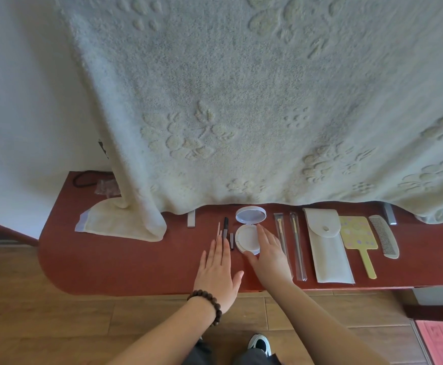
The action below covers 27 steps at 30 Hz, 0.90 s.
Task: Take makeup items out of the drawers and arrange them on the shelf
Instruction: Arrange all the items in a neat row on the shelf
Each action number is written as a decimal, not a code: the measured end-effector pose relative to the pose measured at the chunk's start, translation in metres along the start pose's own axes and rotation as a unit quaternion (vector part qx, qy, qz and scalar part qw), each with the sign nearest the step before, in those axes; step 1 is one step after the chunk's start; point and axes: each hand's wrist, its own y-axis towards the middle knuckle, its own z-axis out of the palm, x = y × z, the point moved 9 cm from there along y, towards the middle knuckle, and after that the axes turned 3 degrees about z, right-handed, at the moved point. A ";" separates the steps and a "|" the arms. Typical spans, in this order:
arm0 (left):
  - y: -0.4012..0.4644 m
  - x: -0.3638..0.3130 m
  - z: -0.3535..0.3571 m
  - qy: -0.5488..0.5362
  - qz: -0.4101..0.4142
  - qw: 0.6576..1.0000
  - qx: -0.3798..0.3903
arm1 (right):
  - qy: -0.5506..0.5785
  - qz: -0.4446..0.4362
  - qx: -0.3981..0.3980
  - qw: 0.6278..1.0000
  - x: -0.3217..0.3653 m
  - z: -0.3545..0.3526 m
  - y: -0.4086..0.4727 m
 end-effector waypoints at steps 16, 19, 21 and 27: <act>-0.009 0.002 -0.011 -0.011 -0.044 0.998 -0.050 | -0.010 -0.030 0.043 0.999 0.000 0.002 0.004; -0.017 0.022 -0.013 -0.001 -0.027 0.999 -0.042 | -0.012 -0.031 0.045 0.998 -0.007 -0.001 -0.003; -0.018 0.038 -0.011 0.005 -0.002 1.000 -0.027 | -0.020 -0.022 0.051 0.998 -0.012 -0.001 -0.008; 0.001 0.049 -0.011 0.004 0.071 0.997 0.016 | -0.031 0.001 0.076 0.997 -0.020 0.004 -0.014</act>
